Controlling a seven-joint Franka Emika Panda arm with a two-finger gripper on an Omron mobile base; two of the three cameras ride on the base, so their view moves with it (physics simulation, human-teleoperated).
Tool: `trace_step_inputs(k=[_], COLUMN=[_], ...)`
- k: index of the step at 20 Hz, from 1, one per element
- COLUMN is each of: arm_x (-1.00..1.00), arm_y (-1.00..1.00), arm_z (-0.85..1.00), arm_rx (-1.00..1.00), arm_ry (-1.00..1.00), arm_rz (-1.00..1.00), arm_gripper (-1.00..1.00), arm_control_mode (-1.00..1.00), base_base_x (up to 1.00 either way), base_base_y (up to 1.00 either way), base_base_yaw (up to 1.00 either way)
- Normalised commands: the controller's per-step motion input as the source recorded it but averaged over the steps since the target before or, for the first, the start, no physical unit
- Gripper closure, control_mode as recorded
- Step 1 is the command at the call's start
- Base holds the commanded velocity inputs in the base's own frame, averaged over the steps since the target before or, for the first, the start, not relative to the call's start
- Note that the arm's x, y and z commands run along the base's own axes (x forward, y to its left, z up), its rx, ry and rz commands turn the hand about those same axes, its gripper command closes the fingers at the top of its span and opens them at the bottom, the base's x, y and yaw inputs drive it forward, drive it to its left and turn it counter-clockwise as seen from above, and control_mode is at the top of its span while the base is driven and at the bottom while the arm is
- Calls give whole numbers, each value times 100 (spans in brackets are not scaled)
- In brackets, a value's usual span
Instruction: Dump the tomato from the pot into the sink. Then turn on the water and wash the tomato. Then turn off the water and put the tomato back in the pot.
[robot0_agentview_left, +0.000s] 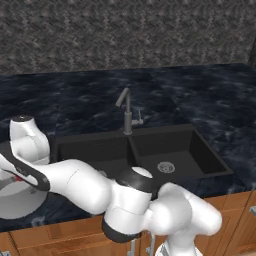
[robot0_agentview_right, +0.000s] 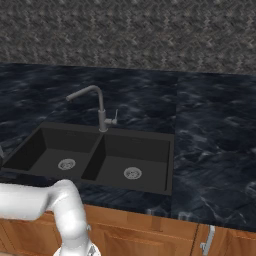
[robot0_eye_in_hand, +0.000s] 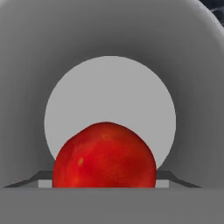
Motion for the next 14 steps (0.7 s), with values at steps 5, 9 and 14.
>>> trace_step_inputs(k=[5, 9, 14], arm_x=[5, 0, -9], arm_y=[8, 22, 6], arm_z=[-34, -17, 0], arm_rx=[-6, -5, -4], arm_ry=[4, 0, 0], arm_rz=[0, 0, 0], arm_gripper=[100, -100, -100], arm_control_mode=[-100, -100, -100], base_base_x=[0, 0, 0], base_base_y=[0, 0, 0], base_base_yaw=[0, 0, 0])
